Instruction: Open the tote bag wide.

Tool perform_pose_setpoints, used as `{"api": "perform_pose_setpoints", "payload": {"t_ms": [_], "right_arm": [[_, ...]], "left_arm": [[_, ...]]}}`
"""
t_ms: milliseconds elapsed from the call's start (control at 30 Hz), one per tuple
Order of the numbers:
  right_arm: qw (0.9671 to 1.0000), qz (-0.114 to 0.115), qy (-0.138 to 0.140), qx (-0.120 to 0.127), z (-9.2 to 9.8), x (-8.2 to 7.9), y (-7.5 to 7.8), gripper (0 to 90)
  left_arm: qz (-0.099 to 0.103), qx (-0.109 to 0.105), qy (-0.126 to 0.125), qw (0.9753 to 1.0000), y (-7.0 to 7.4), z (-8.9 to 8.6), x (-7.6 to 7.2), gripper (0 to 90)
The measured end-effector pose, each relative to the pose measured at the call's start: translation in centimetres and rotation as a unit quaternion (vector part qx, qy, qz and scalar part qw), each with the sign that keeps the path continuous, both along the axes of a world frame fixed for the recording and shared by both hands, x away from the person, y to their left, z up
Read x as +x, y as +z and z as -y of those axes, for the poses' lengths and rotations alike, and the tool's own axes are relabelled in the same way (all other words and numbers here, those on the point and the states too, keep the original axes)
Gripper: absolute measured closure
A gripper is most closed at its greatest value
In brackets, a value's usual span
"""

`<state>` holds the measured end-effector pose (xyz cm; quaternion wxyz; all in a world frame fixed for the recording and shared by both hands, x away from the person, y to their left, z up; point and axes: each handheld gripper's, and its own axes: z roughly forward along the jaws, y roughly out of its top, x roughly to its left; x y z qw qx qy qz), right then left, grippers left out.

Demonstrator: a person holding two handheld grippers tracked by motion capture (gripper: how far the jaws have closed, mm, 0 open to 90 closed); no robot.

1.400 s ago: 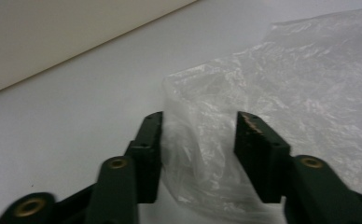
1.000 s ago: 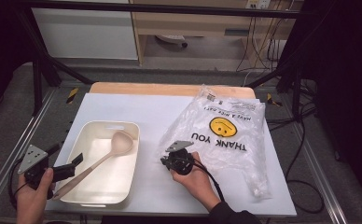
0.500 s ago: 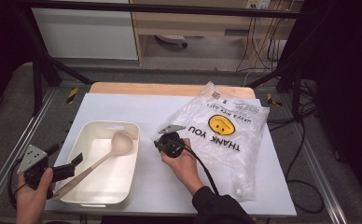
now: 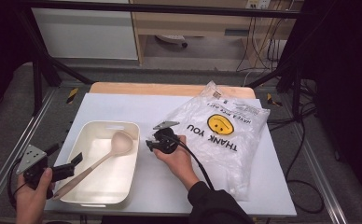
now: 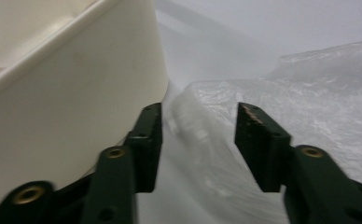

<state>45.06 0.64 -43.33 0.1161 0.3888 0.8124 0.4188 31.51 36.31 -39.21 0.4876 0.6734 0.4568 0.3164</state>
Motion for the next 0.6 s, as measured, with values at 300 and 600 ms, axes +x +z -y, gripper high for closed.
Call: {"api": "perform_pose_setpoints", "payload": {"t_ms": [300, 600], "right_arm": [[0.9996, 0.010, 0.007, -0.026, 1.3, -1.3, 2.2, 18.9], [0.9985, 0.021, 0.019, -0.046, 5.7, -2.1, 3.9, 9.2]], "left_arm": [[0.001, 0.001, 0.002, 1.0000, 0.0, 0.1, 0.0, 4.9], [-0.004, -0.001, 0.002, 1.0000, -0.2, 0.0, 0.1, 4.9]]}}
